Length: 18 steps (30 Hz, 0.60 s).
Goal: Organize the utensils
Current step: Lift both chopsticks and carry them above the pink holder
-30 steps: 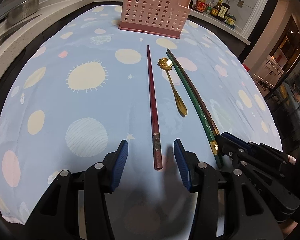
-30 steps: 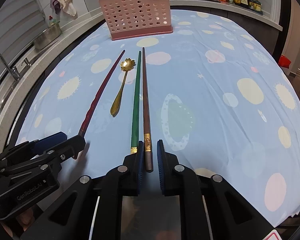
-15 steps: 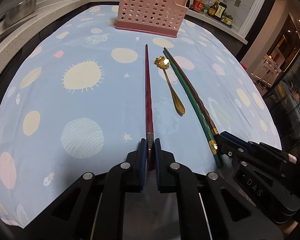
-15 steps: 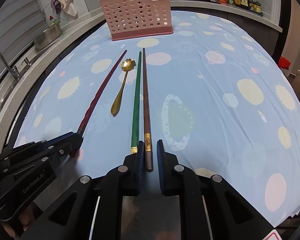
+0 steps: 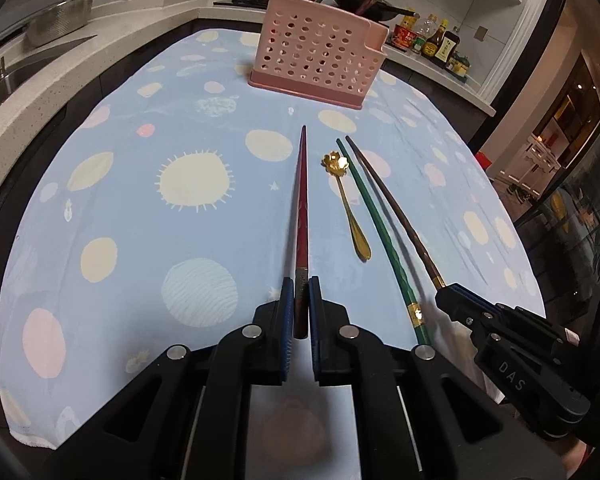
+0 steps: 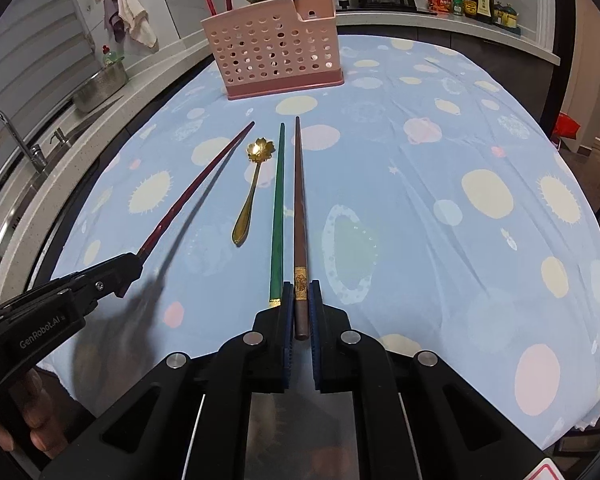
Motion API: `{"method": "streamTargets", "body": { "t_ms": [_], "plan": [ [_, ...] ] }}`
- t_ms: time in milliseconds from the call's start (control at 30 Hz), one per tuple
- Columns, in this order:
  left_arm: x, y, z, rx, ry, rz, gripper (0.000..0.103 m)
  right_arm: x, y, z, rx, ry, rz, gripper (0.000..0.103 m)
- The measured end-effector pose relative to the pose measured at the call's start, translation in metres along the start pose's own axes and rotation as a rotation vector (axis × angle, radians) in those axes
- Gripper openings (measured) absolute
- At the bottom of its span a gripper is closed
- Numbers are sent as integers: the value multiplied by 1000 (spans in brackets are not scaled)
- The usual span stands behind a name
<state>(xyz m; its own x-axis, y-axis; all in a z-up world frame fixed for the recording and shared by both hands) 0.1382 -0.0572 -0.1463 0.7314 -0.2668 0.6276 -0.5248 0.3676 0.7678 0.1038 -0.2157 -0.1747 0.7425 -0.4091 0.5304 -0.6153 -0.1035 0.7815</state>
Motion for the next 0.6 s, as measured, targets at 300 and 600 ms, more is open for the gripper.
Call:
{"method": "streamTargets", "body": {
  "t_ms": [300, 600],
  "plan": [
    [33, 44, -9, 11, 28, 114, 7, 37, 46, -8, 48, -28, 130, 7],
    [77, 82, -22, 28, 37, 230, 7, 89, 91, -15, 107, -62, 278, 7]
  ]
}}
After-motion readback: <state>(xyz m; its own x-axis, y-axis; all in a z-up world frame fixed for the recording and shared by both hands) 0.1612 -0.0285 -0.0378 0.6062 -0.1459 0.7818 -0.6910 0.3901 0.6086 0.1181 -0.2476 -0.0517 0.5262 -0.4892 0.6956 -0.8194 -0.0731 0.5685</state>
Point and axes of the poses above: each gripper's, at about its wrist camera, not at the fingertips, and y roughly against the way its jaws point, z to its right, x to its top, the point moved 5 cm from there along -y, roughly the way its jaws point, and after that the axes turned 13 degrees about -y, right-handed, at the moved point
